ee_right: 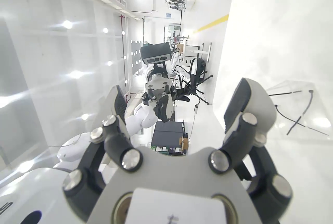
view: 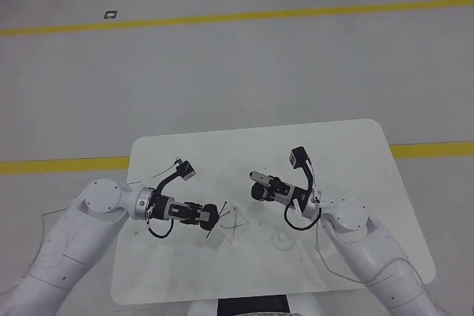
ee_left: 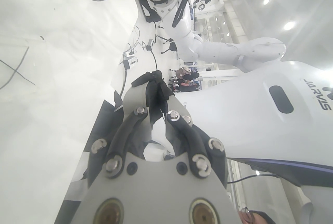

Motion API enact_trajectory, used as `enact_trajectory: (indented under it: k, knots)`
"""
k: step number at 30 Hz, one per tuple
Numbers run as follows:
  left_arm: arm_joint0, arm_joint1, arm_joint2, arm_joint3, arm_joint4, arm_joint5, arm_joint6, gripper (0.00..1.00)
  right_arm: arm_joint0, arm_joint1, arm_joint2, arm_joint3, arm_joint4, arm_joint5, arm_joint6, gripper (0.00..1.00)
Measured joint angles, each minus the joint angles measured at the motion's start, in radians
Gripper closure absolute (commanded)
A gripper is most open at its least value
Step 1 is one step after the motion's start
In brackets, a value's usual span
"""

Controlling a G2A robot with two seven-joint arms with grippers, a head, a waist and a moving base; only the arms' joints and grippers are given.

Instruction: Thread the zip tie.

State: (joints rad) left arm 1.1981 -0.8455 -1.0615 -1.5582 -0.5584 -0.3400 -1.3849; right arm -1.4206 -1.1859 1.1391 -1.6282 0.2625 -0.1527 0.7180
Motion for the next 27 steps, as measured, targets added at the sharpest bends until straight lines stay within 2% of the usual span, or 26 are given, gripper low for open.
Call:
enact_trajectory:
  k: [6, 12, 17, 24, 27]
  knots:
    - [-0.004, -0.004, 0.005, 0.007, 0.009, 0.0, -0.005, 1.0, -0.002, -0.001, -0.008, -0.002, 0.019, 0.001, 0.012, 0.0]
    - [-0.004, -0.004, 0.005, 0.007, 0.009, 0.0, -0.005, 1.0, 0.036, -0.006, -0.039, 0.044, 0.177, 0.011, 0.178, 0.0]
    - [-0.004, -0.004, 0.005, 0.007, 0.009, 0.0, -0.005, 1.0, 0.086, -0.014, -0.079, 0.098, 0.306, 0.074, 0.324, 0.0]
    - [-0.004, -0.004, 0.005, 0.007, 0.009, 0.0, -0.005, 1.0, 0.087, -0.014, -0.079, 0.099, 0.308, 0.076, 0.323, 0.0]
    - [-0.004, -0.004, 0.005, 0.007, 0.009, 0.0, -0.005, 1.0, 0.086, -0.016, -0.091, 0.083, 0.29, 0.083, 0.285, 0.0]
